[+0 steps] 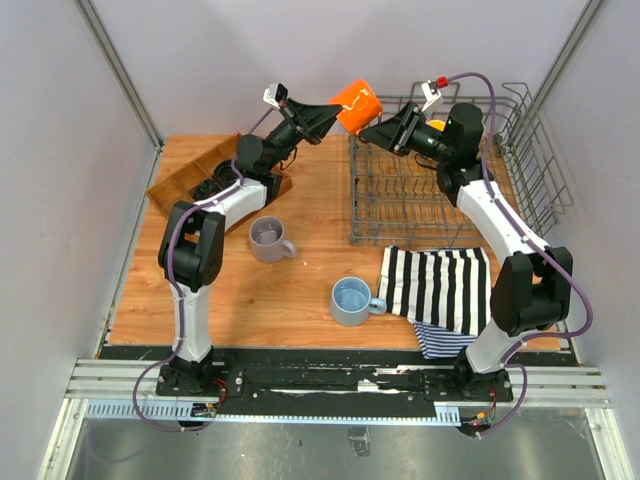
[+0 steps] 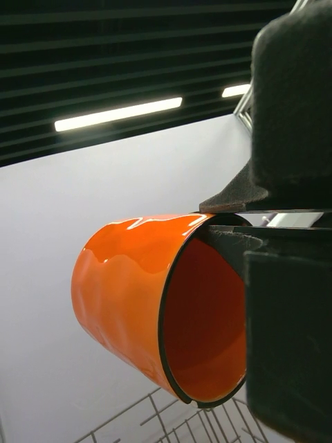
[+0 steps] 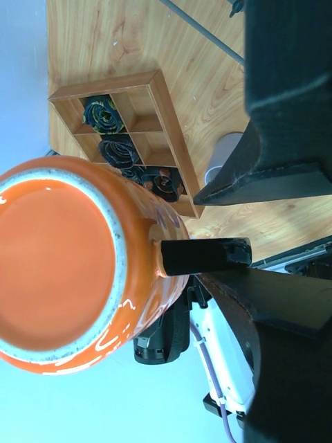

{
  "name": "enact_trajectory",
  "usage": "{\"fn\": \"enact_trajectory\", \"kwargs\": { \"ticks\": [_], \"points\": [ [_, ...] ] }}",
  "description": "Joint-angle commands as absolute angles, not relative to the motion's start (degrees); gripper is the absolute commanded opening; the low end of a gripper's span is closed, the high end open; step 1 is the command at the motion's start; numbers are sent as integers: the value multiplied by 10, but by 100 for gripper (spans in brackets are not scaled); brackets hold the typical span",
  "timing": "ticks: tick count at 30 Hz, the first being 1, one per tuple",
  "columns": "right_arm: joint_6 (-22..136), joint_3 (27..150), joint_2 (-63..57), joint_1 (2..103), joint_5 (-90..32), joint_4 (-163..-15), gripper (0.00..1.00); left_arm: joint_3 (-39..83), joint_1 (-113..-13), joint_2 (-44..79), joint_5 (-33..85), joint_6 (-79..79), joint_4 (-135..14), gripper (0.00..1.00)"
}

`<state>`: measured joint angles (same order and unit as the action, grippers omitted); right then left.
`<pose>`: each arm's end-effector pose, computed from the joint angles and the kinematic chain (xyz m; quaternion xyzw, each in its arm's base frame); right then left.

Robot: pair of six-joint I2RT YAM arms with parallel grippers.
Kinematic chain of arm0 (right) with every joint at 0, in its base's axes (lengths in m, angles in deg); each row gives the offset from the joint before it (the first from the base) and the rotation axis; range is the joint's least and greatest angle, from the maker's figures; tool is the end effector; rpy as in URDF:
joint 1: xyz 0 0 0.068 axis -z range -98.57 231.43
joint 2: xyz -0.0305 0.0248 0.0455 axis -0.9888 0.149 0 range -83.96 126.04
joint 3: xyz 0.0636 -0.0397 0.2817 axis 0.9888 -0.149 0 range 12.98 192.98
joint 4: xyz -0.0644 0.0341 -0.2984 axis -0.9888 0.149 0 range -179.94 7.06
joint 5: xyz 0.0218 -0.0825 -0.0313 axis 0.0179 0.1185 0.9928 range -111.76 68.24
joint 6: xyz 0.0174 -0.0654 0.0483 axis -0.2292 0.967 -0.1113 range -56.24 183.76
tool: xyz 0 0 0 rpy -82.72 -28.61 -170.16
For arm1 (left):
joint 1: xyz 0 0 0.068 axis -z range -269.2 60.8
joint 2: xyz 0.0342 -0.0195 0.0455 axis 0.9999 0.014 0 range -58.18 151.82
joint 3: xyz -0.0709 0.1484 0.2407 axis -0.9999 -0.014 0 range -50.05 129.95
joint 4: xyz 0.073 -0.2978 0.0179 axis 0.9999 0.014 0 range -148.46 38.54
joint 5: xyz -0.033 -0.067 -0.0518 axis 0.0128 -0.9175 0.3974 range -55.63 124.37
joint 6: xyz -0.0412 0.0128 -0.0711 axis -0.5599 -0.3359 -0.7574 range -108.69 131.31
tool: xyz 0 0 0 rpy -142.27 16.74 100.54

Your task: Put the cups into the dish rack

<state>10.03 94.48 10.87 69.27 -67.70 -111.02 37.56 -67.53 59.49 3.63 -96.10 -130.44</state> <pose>0.4450 0.1492 0.4033 -0.0599 0.6705 0.5926 0.4425 0.4852 -0.2327 0.3605 -0.0898 0.4525 -0.8415 0.2810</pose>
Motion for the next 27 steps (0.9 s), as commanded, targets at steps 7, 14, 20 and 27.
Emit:
{"fn": "enact_trajectory", "kwargs": {
  "ticks": [7, 14, 20, 27],
  "points": [
    [110, 978, 121, 671, -678, -1118, 40, 376, -666, 594, 55, -974, -1367, 0],
    [109, 977, 121, 667, -670, -1108, 17, 378, -665, 594, 55, -974, -1368, 1],
    [147, 973, 100, 666, -635, -1065, 1, 366, -666, 590, 48, -970, -1366, 0],
    [218, 986, 72, 667, -584, -1004, 1, 361, -666, 579, 23, -930, -1317, 30]
  ]
}}
